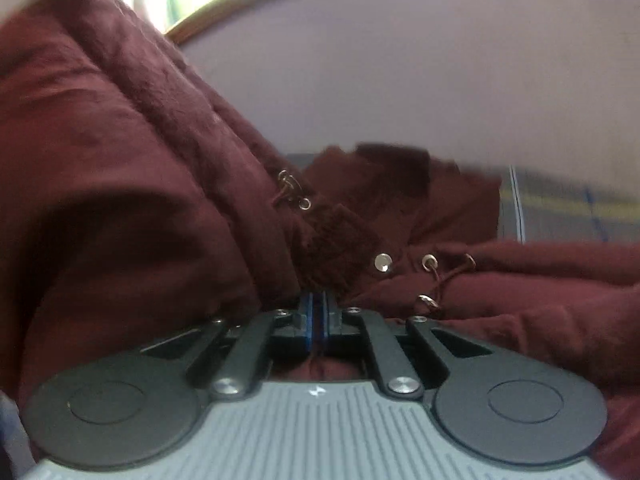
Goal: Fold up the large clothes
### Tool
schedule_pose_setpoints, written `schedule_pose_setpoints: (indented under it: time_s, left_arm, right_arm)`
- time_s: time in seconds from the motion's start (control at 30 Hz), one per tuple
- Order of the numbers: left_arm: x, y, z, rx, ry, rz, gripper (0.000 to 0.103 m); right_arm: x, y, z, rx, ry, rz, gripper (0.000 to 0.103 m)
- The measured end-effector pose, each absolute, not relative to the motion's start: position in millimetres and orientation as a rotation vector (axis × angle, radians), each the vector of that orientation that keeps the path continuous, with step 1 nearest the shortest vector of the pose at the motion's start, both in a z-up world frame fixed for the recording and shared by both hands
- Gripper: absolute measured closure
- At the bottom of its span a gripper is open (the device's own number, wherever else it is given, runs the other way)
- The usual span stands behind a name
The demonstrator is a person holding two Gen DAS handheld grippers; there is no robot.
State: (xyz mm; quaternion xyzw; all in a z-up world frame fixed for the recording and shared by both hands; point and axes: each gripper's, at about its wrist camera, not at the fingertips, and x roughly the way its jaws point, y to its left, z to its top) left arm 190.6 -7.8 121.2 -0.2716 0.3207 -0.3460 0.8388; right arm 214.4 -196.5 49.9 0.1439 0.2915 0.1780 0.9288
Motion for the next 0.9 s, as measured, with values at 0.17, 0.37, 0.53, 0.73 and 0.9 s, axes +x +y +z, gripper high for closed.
schedule_pose_setpoints:
  time_s: [0.17,0.37,0.53,0.73,0.9]
  left_arm:
    - [179.0,-93.9,117.5,-0.486,0.578,-0.788,0.048]
    - [179.2,-123.8,96.6,-0.464,0.558,-0.831,0.048]
    - [180.1,-139.9,82.1,-0.508,0.568,-0.882,0.048]
    - [157.3,-186.1,53.5,-0.417,0.509,-0.978,0.047]
    - [130.1,-227.3,33.9,-0.265,0.425,-1.04,0.042]
  right_arm:
    - [216.7,-236.7,38.1,0.559,0.605,0.369,0.099]
    - [163.2,-281.1,59.0,0.667,0.56,0.259,0.098]
    - [103.9,-330.1,53.2,0.759,0.487,0.216,0.098]
    - [96.3,-379.9,3.1,1.089,0.458,0.269,0.103]
    - [65.7,-418.7,0.5,1.325,0.325,0.252,0.094]
